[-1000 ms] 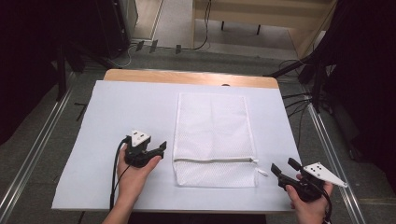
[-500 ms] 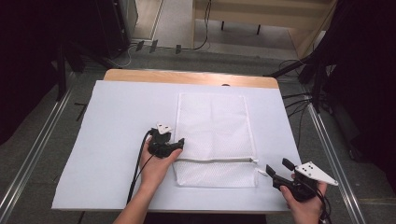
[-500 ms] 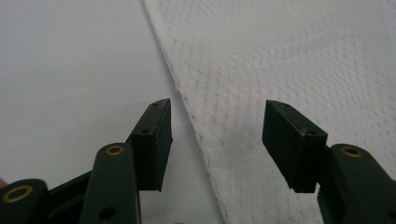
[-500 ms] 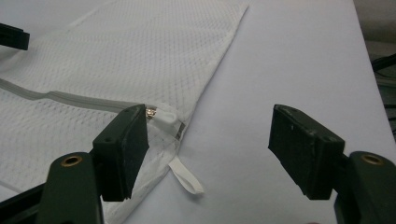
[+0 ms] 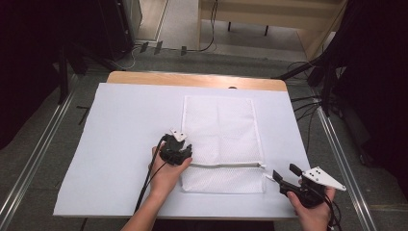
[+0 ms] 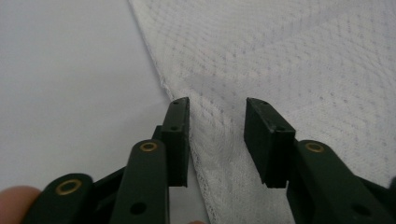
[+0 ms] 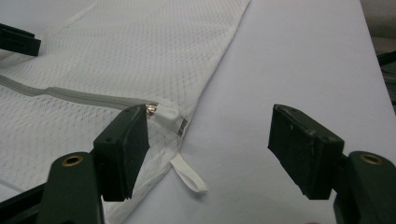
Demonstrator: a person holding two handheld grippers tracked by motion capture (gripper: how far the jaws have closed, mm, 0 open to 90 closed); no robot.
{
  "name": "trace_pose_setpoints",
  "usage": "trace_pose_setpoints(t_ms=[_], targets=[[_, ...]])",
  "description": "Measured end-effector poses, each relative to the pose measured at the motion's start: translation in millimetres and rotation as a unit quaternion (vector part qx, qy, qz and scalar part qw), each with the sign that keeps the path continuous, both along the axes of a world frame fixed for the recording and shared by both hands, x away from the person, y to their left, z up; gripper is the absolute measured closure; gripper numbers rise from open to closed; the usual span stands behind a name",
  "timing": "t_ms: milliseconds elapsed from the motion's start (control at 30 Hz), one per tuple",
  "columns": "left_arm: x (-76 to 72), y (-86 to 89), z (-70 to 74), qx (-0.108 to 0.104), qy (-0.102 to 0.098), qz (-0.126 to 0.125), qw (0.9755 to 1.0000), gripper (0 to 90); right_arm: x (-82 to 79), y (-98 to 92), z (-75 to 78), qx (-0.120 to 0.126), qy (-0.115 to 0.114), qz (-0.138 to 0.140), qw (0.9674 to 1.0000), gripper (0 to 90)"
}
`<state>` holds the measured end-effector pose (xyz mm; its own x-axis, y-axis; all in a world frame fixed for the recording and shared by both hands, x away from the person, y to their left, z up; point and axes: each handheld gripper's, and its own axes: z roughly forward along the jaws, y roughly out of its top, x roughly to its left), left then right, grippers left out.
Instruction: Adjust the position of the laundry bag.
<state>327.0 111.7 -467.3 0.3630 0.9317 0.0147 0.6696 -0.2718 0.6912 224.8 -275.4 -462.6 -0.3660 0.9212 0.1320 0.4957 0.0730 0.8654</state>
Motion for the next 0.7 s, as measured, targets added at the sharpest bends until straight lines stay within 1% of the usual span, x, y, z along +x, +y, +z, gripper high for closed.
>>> trace_pose_setpoints(t_ms=[100,133,167,233,333,467,533,567,700], targets=[[0.7,-0.2,-1.0,-0.005,-0.005,-0.001,1.0000,74.1,-0.2,1.0,-0.1,0.000,0.000,0.002,1.0000,29.9],[0.9,-0.3,-1.1,-0.006,-0.006,0.000,1.0000,81.9,-0.3,1.4,-0.4,-0.001,0.002,0.005,1.0000,29.9],[1.2,-0.5,-1.5,-0.006,-0.008,0.001,1.0000,81.9,-0.3,1.4,-0.4,-0.001,0.002,0.005,1.0000,29.9],[2.3,0.7,-1.8,-0.014,-0.006,-0.008,0.9999,89.6,0.2,1.3,-1.2,-0.001,0.004,0.006,1.0000,30.0],[2.8,1.8,-1.7,-0.015,-0.006,-0.013,0.9998,90.0,0.7,1.1,-2.0,-0.002,0.005,0.005,1.0000,29.9],[2.7,3.3,-0.9,-0.023,-0.004,-0.015,0.9996,90.0,0.5,0.8,-2.2,-0.001,0.005,0.005,1.0000,30.0],[1.9,4.3,0.9,-0.029,-0.007,-0.018,0.9994,90.0,0.1,0.3,-1.9,-0.001,0.005,0.004,1.0000,30.0],[1.0,5.0,3.0,-0.036,-0.008,-0.016,0.9992,90.0,-0.5,-0.7,-1.6,-0.002,0.004,0.003,1.0000,30.0],[-0.4,8.5,6.8,-0.042,-0.012,-0.018,0.9989,90.0,-0.4,-1.4,-1.7,0.001,0.004,0.002,1.0000,30.0]])
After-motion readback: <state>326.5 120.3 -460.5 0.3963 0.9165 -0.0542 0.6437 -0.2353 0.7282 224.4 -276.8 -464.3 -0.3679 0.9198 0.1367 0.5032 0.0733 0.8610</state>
